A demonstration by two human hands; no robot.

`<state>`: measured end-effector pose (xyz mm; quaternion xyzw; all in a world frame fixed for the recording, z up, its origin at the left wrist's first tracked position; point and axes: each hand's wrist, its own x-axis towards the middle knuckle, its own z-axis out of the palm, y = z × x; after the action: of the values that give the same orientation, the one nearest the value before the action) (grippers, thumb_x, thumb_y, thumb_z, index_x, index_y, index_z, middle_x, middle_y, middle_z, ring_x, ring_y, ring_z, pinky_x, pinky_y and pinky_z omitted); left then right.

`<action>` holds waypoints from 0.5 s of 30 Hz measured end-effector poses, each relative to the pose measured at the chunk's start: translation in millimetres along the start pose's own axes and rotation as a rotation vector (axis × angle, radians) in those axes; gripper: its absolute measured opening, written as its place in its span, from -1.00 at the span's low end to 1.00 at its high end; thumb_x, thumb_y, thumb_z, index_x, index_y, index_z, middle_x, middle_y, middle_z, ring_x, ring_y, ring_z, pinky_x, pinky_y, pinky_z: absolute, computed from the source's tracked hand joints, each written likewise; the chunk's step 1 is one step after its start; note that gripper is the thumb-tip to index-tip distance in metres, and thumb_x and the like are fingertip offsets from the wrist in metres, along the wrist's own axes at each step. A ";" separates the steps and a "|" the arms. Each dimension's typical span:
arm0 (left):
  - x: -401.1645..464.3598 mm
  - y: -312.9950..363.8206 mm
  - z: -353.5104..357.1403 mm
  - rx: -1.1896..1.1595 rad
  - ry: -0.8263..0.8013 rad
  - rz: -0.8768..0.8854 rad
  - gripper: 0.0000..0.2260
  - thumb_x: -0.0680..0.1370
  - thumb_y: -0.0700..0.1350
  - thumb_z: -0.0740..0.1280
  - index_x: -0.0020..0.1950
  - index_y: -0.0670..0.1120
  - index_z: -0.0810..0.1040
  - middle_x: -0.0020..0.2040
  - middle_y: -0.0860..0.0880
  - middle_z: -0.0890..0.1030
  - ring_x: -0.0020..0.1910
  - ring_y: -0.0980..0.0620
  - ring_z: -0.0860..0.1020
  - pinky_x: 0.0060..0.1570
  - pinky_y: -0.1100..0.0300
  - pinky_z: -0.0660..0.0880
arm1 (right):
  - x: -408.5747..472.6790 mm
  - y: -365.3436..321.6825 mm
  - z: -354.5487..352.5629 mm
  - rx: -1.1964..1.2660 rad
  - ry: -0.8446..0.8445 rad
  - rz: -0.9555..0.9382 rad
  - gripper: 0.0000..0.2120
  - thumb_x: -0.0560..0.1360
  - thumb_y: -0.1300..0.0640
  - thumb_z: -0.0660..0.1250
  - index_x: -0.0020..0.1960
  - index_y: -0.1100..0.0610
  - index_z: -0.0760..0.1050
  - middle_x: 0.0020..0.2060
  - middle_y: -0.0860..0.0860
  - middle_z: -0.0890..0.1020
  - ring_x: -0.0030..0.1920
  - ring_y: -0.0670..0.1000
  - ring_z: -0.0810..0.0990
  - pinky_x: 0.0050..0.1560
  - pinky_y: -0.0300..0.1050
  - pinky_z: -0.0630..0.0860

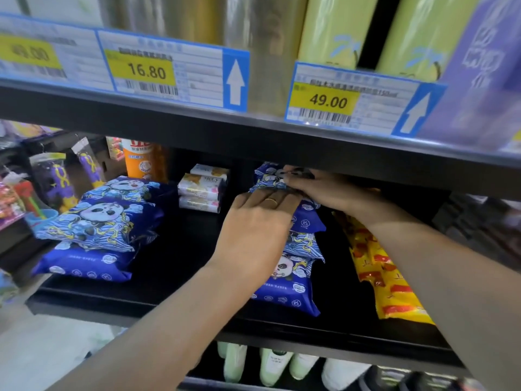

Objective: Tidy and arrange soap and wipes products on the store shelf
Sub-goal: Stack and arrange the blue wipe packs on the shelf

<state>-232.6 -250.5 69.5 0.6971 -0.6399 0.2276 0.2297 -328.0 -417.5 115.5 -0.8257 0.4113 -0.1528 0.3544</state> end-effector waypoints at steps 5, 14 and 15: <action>-5.4 -2.9 -0.6 -0.117 0.029 0.018 -0.49 0.62 -0.04 0.34 0.58 0.02 0.38 0.49 0.02 0.50 0.48 -0.05 0.42 0.46 0.03 0.33 | -2.9 -6.2 6.1 -0.224 0.167 -0.034 -0.48 0.60 -0.33 0.20 0.38 -0.04 0.56 0.35 -0.01 0.60 0.34 0.04 0.55 0.44 -0.01 0.41; -58.5 -59.2 -54.6 -0.091 0.121 -0.005 -0.61 0.55 -0.06 0.35 0.38 -0.04 0.55 0.26 -0.07 0.62 0.25 -0.15 0.53 0.29 -0.05 0.43 | -31.5 -66.7 29.1 -0.112 0.120 -0.129 -0.55 0.68 -0.24 0.12 0.45 -0.07 0.48 0.39 -0.01 0.56 0.43 0.02 0.43 0.05 -0.44 0.21; -66.8 -73.1 -60.4 -0.071 0.115 -0.025 -0.62 0.54 -0.04 0.34 0.36 -0.04 0.57 0.23 -0.07 0.63 0.22 -0.16 0.54 0.27 -0.06 0.43 | -33.1 -76.2 37.8 -0.125 0.101 -0.144 -0.63 0.67 -0.25 0.12 0.33 -0.13 0.53 0.20 -0.05 0.63 0.38 0.02 0.47 0.04 -0.43 0.25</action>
<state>-166.4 -155.4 74.3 0.6823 -0.6245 0.2417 0.2934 -284.3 -342.7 144.4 -0.8649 0.3769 -0.1935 0.2690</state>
